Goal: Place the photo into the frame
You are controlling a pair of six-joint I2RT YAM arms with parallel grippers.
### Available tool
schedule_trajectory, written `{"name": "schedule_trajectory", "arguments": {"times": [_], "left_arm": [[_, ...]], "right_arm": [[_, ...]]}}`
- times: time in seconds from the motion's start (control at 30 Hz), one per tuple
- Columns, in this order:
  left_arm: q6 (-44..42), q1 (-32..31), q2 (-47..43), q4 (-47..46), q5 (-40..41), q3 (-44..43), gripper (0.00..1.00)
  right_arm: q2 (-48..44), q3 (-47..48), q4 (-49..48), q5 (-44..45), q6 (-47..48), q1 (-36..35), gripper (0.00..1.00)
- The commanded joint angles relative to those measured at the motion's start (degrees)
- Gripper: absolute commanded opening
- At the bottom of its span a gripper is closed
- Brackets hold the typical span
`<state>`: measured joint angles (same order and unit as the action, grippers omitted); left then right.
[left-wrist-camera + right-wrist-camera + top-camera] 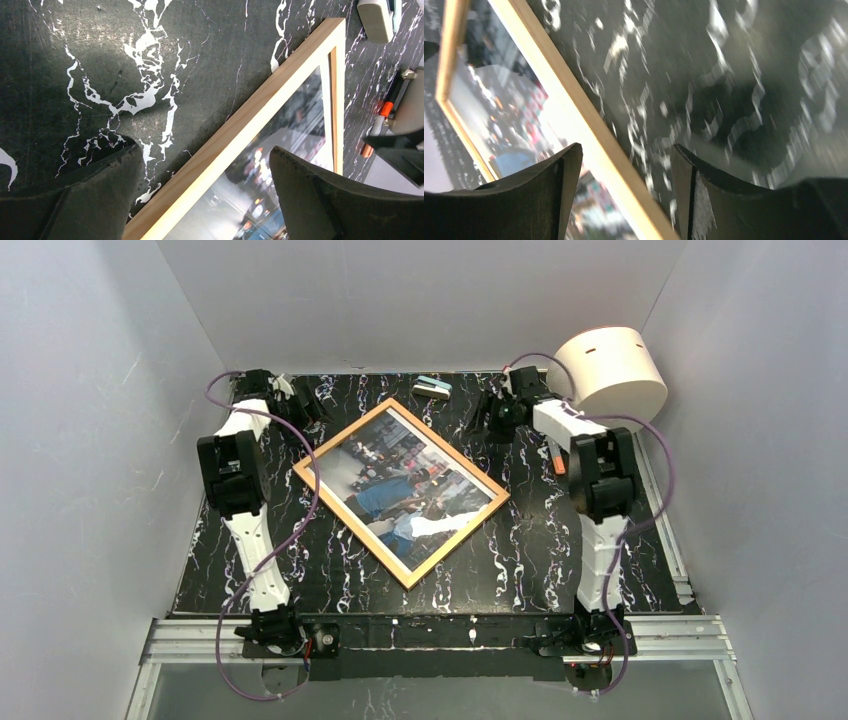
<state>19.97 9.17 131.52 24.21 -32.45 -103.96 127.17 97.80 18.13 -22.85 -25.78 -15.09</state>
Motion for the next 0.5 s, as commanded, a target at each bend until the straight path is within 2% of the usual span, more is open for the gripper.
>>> {"name": "schedule_trajectory", "arguments": {"times": [0.0, 0.1, 0.17, 0.3, 0.47], "left_arm": [[-1.33, -0.48, -2.49, 1.73, 0.68, 6.27, 0.99], [-0.36, -0.51, -4.84, -0.01, 1.15, 10.92, 0.98], [0.47, -0.55, -6.46, -1.16, 0.45, 14.04, 0.98], [1.21, -1.26, -9.69, -1.66, -0.35, 19.64, 0.98], [3.93, -1.43, -14.11, -0.44, 1.69, 24.36, 0.90]], "right_arm": [[-17.71, -13.14, 3.66, 15.68, -3.64, -2.09, 0.73], [-27.09, -24.58, 8.28, 24.59, -8.52, -4.40, 0.74], [-31.29, -30.27, 11.60, 26.17, -11.71, -5.43, 0.77], [-36.35, -39.75, 13.98, 23.38, -16.52, -5.92, 0.81], [-37.25, -45.17, 9.26, 16.49, -19.57, -5.83, 0.85]]}}
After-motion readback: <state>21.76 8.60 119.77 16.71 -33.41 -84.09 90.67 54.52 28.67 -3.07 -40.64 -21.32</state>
